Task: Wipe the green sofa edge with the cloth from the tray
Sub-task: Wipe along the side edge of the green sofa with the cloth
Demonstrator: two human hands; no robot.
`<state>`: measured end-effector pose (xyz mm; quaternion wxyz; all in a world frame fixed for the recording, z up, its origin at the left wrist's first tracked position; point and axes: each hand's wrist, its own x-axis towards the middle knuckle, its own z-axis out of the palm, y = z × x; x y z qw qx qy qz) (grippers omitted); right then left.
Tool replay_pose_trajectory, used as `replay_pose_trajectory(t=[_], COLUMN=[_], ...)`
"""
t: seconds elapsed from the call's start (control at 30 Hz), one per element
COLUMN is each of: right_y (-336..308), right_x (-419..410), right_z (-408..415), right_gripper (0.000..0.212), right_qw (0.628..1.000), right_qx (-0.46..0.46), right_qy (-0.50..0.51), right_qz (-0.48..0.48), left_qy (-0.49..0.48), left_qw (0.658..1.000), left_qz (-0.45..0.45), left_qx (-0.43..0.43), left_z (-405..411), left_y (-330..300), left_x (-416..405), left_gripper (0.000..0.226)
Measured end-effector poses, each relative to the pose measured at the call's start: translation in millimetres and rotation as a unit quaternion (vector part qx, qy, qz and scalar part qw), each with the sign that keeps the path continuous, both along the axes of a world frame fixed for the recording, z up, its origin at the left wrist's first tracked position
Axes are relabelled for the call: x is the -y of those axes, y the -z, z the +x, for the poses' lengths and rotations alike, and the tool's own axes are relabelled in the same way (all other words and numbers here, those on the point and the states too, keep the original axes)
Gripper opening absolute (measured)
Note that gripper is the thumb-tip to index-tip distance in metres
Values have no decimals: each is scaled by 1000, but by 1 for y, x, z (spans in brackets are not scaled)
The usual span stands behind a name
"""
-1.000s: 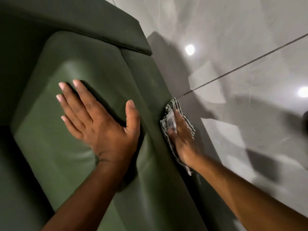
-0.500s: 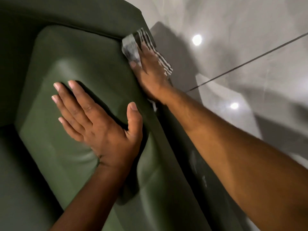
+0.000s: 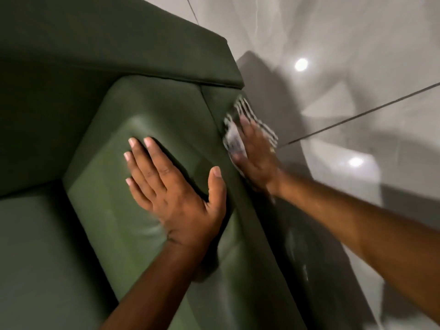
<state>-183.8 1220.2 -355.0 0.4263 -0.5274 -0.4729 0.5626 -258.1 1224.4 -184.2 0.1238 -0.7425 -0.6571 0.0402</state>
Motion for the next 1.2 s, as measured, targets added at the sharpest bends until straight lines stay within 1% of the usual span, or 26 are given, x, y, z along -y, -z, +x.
replay_pose_trajectory(t=[0.1, 0.17, 0.23, 0.3, 0.37, 0.43, 0.53, 0.57, 0.63, 0.7, 0.77, 0.8, 0.83, 0.9, 0.97, 1.03, 1.07, 1.13, 1.2], right_y=[-1, 1, 3, -1, -6, -5, -3, -5, -16, -19, -15, -14, -15, -13, -6, 3, 7, 8, -3], right_x=[-66, -89, -92, -79, -42, 14, 120, 156, 217, 251, 249, 244, 237, 226, 196, 163, 149, 140, 152], right_z=[5, 6, 4, 4, 0, -3, -12, -14, -17, -17, -18, -18, -18, -15, -13, -14, -14, -18, -26], right_gripper=[64, 65, 64, 66, 65, 63, 59, 60, 62, 62, 57, 58, 61, 63, 62, 66, 68, 68, 66], right_qw=[999, 999, 999, 999, 999, 999, 995, 995, 998, 998, 998, 997, 997, 999, 999, 998, 998, 998, 999], right_qx=[19, 13, 11, 9, 5, -13, -23, -19, -31, -45, -30, -28, -19, 4, 26, 18, 11, 2, 0], right_qy=[33, 33, 28, 42, 50, 46, 72, 69, 31, 8, -1, -15, -27, -36, -47, -58, -61, -53, -3], right_qz=[10, -8, -21, -22, -19, -21, -72, -71, -50, -52, -62, -72, -63, -16, -5, -20, -23, -29, -49], left_qy=[-1, 1, 10, 15, 20, 20, 26, 20, 8, 3, -14, -31, -49, -80, -91, -108, -118, -124, -106], left_qw=[1000, 1000, 999, 999, 999, 999, 999, 998, 999, 999, 998, 996, 993, 987, 986, 985, 984, 986, 990], left_qz=[-6, -8, -5, 3, 9, 16, 32, 37, 40, 20, -18, -43, -68, -102, -123, -112, -104, -80, -57], left_qx=[4, 14, 30, 42, 45, 41, 35, 36, 33, 30, 53, 71, 88, 92, 72, 75, 81, 82, 75], left_z=[0, -1, -3, -5, -6, -5, -2, -2, -1, 0, -2, -4, -6, -11, -16, -17, -18, -20, -22], left_y=[0, 0, 0, 0, -1, -1, 1, 2, 0, -7, -17, -23, -29, -40, -46, -43, -39, -34, -31], left_x=[-1, -2, 0, 2, 2, 0, 2, 3, 1, 3, 13, 27, 47, 108, 175, 223, 231, 231, 227], left_gripper=[96, 95, 95, 96, 96, 96, 95, 94, 92, 90, 89, 88, 87, 86, 85, 83, 82, 81, 80])
